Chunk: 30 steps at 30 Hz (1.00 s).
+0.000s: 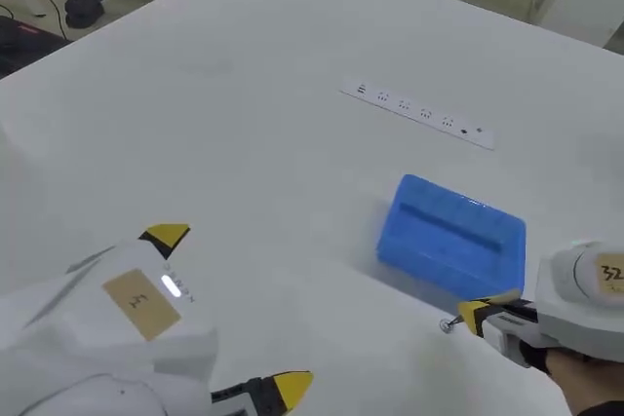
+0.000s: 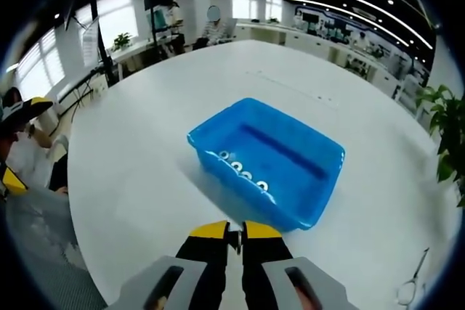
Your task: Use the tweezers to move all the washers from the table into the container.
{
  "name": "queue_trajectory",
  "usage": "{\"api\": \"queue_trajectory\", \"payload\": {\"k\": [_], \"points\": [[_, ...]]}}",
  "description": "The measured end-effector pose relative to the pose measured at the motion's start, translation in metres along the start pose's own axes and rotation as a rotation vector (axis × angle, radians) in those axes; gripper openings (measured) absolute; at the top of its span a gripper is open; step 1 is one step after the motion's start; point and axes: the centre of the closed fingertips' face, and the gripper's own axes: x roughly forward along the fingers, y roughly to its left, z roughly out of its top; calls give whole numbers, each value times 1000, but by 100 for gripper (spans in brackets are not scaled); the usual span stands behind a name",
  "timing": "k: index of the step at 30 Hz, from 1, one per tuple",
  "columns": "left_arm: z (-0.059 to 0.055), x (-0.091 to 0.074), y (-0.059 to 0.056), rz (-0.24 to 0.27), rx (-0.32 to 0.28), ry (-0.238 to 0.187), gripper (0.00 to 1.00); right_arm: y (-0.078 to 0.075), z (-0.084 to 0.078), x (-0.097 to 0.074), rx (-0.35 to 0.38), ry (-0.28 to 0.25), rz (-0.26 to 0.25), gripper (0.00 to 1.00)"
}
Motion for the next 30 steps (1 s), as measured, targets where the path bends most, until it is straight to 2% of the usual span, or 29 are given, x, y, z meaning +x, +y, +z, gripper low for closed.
{"api": "queue_trajectory", "payload": {"k": [7,12,21,25,30], "points": [[1,-2,1,3,7,-3,89,3,0,-1,4,9,-1,1],[4,-3,1,6,13,-12,89,0,1,0,28,15,7,1],[4,-8,0,4,29,-9,89,-1,1,-1,31,29,10,0],[6,-12,1,11,30,-17,89,2,1,-7,34,24,14,0],[2,-15,-1,3,20,-11,90,2,6,-17,36,7,13,0]]}}
